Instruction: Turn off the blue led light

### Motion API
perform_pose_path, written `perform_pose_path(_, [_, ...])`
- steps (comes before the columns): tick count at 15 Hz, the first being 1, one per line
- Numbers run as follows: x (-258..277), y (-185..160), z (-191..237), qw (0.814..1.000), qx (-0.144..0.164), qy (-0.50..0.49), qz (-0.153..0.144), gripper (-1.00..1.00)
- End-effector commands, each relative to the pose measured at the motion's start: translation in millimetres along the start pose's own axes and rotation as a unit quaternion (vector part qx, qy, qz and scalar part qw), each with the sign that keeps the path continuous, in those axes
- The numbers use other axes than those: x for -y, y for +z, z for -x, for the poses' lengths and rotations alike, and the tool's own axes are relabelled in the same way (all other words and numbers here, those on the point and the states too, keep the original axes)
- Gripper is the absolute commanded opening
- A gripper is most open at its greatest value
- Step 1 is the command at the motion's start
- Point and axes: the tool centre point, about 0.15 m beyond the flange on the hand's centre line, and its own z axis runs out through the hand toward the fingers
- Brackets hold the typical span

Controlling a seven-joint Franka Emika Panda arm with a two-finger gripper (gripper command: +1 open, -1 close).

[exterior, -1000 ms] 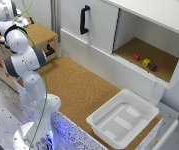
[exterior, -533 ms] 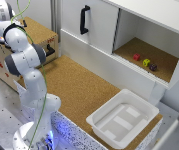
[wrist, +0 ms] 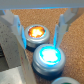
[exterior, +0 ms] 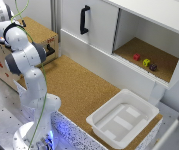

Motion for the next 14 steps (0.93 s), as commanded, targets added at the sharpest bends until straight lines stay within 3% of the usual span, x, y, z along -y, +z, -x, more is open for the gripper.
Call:
perform_pose_path(1, [-7, 14, -19, 0.999, 0.048, 0.016, 0.018, -1.00])
perform_pose_path(6, [-15, 25, -6, 0.997, 0.058, 0.041, 0.021, -1.00])
perform_pose_path(8, [-16, 33, -5, 0.998, 0.048, 0.048, 0.011, -1.00])
perform_pose_path(11, [-11, 52, -3, 0.997, 0.058, 0.048, -0.005, -1.00])
perform_pose_path(14, [-1, 45, -11, 0.998, 0.047, 0.030, 0.007, -1.00])
